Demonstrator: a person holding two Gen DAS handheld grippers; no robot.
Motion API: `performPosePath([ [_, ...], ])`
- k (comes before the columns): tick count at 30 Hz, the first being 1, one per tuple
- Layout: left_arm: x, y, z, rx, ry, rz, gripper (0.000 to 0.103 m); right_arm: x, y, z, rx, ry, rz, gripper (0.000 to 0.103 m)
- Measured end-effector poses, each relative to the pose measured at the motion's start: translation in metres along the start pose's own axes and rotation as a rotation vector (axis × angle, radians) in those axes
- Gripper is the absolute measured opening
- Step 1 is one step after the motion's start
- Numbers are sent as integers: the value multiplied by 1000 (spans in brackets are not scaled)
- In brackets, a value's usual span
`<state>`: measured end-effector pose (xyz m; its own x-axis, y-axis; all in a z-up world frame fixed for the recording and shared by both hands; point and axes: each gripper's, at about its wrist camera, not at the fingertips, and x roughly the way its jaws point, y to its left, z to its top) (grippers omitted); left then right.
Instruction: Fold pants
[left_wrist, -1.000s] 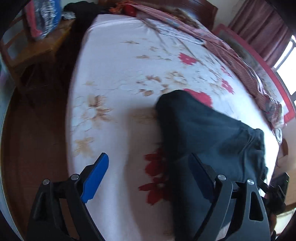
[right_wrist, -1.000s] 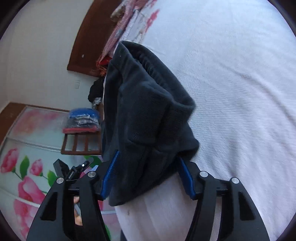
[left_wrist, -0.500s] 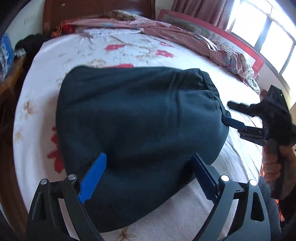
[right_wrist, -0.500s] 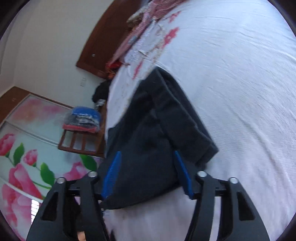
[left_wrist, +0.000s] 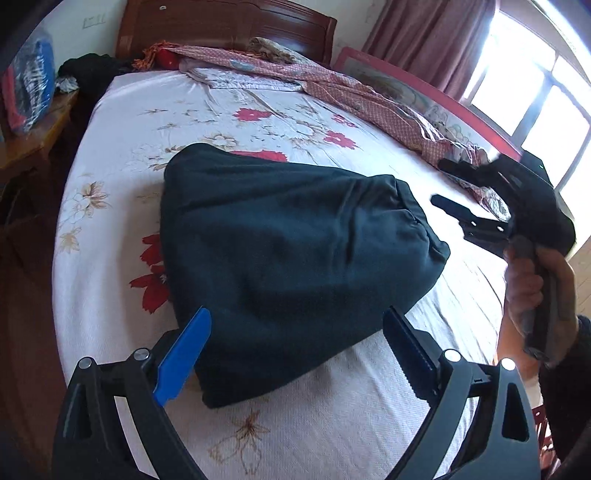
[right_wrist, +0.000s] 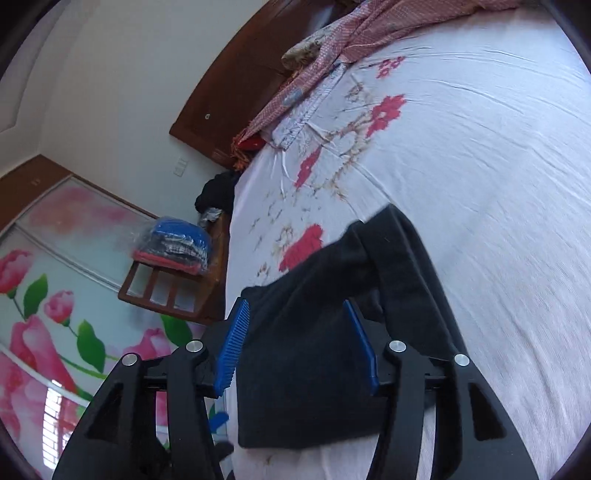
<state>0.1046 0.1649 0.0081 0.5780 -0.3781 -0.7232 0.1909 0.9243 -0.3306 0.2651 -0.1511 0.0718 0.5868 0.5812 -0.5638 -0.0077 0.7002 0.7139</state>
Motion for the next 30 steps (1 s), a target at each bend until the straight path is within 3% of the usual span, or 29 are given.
performPosePath([
  [2, -10, 4, -5, -25, 3, -4, 94, 46, -2, 17, 32, 93, -22, 53],
  [3, -15, 6, -8, -40, 1, 5, 94, 65, -8, 20, 55, 136, -88, 53],
  [5, -27, 17, -16, -87, -2, 1, 94, 83, -22, 23, 30, 151, -136, 51],
  [6, -30, 23, -18, -112, -3, 3, 94, 86, -24, 26, 3, 140, -155, 45],
  [8, -36, 38, -24, -165, -7, 6, 94, 85, -30, 31, 23, 130, -125, 43],
  [12, -42, 54, -29, -224, -9, 41, 94, 51, -23, 25, 59, 92, -83, 45],
  [14, -46, 55, -30, -239, -21, 52, 96, 25, -27, 11, 81, 66, -66, 64],
  [15, -48, 52, -32, -238, -22, 56, 97, 22, -38, 4, 118, 96, -90, 73],
  [17, -51, 48, -35, -234, -23, 50, 97, 9, -57, -4, 134, 69, -33, 73],
  [19, -51, 42, -40, -240, -12, 43, 97, -14, -67, -3, 208, -17, -54, 73],
  [21, -51, 36, -45, -251, 11, 69, 97, -36, -61, -4, 243, -50, 39, 73],
  [23, -56, 30, -50, -285, 21, 91, 97, -57, -31, -15, 127, -31, -21, 73],
  [25, -61, 26, -55, -340, 22, 123, 100, -70, 0, -38, -23, 33, -151, 79],
  [27, -62, 14, -56, -350, 40, 235, 101, -78, 23, -68, -163, 59, -307, 86],
  [30, -62, -13, -54, -249, 71, 382, 101, -87, 38, -118, -329, 64, -458, 88],
])
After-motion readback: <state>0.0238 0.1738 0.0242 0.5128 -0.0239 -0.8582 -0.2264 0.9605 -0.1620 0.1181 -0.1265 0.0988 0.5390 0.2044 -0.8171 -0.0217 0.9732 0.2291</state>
